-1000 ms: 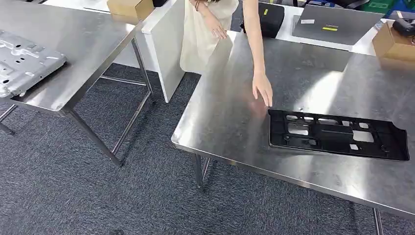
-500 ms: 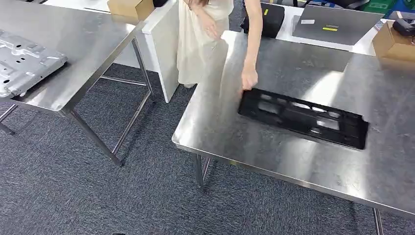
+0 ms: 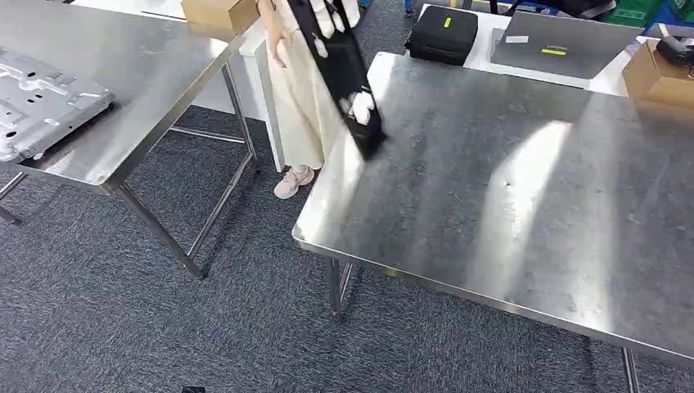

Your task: Take the parts from the cabinet and place them on the table.

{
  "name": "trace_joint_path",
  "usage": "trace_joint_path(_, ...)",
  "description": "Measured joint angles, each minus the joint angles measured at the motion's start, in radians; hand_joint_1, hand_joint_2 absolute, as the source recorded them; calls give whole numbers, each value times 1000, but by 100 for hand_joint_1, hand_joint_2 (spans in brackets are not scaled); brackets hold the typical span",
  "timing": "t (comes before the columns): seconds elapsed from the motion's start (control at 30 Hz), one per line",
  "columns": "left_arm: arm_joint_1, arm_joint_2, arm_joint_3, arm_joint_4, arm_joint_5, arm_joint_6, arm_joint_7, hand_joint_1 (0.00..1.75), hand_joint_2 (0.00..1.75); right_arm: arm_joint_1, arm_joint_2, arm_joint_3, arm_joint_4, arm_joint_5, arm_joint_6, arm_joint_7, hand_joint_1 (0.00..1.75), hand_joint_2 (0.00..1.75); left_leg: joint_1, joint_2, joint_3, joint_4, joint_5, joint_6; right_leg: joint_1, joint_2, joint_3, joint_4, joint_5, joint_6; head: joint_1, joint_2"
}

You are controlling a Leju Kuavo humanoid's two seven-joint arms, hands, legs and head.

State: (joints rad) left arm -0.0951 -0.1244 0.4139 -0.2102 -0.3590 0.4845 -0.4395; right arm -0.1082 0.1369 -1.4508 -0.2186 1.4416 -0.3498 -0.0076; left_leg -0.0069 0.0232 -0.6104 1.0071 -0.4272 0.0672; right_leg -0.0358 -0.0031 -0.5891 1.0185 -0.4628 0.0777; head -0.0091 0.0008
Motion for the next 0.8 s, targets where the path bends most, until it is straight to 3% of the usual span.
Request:
trace_joint_path(0.07,-3,2,0,0,0,4,-1,0,0,1,1,0,1,2,0,0,0,175,1,2,-1,-8,6,10,4,1,-42,101,-72,-18,8,0)
trace_joint_path(0.1,-4,2,0,0,0,6,-1,0,0,1,1,0,2,3,0,0,0,175,1,4,-5,-7,7,11,3,1,-81,196,-120,-24,10,0)
trace_joint_path(0.13,-4,1,0,0,1,7,-1,0,0,2,2,0,2,3,0,1,0,175,0,5,-9,-7,9,11,4,1,-109,267,-151,-24,8,0)
trace_joint_path(0.17,-4,2,0,0,2,8,-1,0,0,3,2,0,2,3,0,3,0,175,-1,6,-13,-7,13,9,7,1,-117,301,-162,-18,10,0)
trace_joint_path(0.2,-4,1,0,0,2,8,-1,0,0,5,1,0,2,3,0,7,0,175,-1,6,-16,-6,16,6,7,1,-95,277,-153,-10,10,0)
trace_joint_path(0.23,-4,0,0,0,2,8,-1,0,0,6,-2,0,2,3,-1,11,0,175,-1,6,-19,-6,19,3,7,1,-45,203,-130,-1,10,0)
trace_joint_path(0.27,-3,0,0,0,2,8,-2,0,0,6,-3,0,2,3,-2,14,0,175,0,6,-21,-4,20,0,6,0,5,123,-107,5,12,0)
trace_joint_path(0.3,-4,-1,0,0,2,8,-2,0,0,4,-4,0,2,3,-2,16,0,175,1,7,-24,2,23,-6,5,-5,84,-2,-79,9,12,0)
trace_joint_path(0.33,-5,0,0,0,2,8,-2,0,0,1,-3,0,2,3,-2,18,0,175,-4,8,-23,6,23,-12,8,-14,85,-20,-75,-6,11,0)
trace_joint_path(0.4,-6,0,0,0,1,8,-3,0,0,1,-4,0,3,3,-3,19,0,175,-5,9,-18,6,20,-27,18,-9,86,-28,-61,-35,7,0)
trace_joint_path(0.43,-6,-1,0,0,1,8,-3,0,0,1,-5,0,3,3,-3,19,0,175,-2,9,-16,2,24,-32,22,-8,85,-28,-58,-42,7,0)
trace_joint_path(0.47,-5,0,0,0,1,8,-3,0,0,2,-4,0,3,3,-3,19,0,175,-1,10,-18,2,29,-39,17,-7,84,-30,-51,-51,7,0)
trace_joint_path(0.5,-5,1,0,0,1,8,-3,0,0,3,-3,0,4,3,-2,19,0,175,6,6,-26,12,24,-45,2,-7,83,-32,-42,-62,7,0)
trace_joint_path(0.53,-4,2,0,0,1,8,-3,0,0,3,-3,1,4,3,-1,18,0,175,9,-6,-41,46,-20,-52,4,-5,85,-32,-36,-72,4,0)
trace_joint_path(0.6,-4,2,0,0,2,8,-2,0,0,6,-3,2,4,3,-1,18,0,175,14,-17,-100,204,-127,-67,6,-5,74,-31,-29,-79,0,0)
trace_joint_path(0.63,-4,2,0,0,2,9,-2,0,0,7,-3,2,4,3,-1,18,0,175,17,-17,-127,280,-161,-71,8,-4,69,-30,-26,-78,-2,0)
trace_joint_path(0.67,-3,2,0,0,2,9,-2,0,0,8,-3,2,4,4,-1,18,0,175,19,-17,-140,326,-175,-73,9,-2,66,-30,-24,-78,0,0)
trace_joint_path(0.7,-3,2,0,0,2,9,-2,0,0,9,-3,3,4,5,-1,18,0,175,20,-17,-127,318,-164,-72,9,0,65,-29,-23,-77,-1,0)
trace_joint_path(0.73,-3,2,1,0,3,8,-2,0,0,10,-3,3,4,5,-1,19,0,175,21,-17,-92,265,-135,-71,9,1,66,-29,-23,-76,-1,0)
trace_joint_path(0.8,-4,2,1,0,3,7,-2,0,0,9,-3,7,4,5,-1,20,0,175,21,-21,23,75,-61,-63,9,6,69,-29,-22,-75,-2,0)
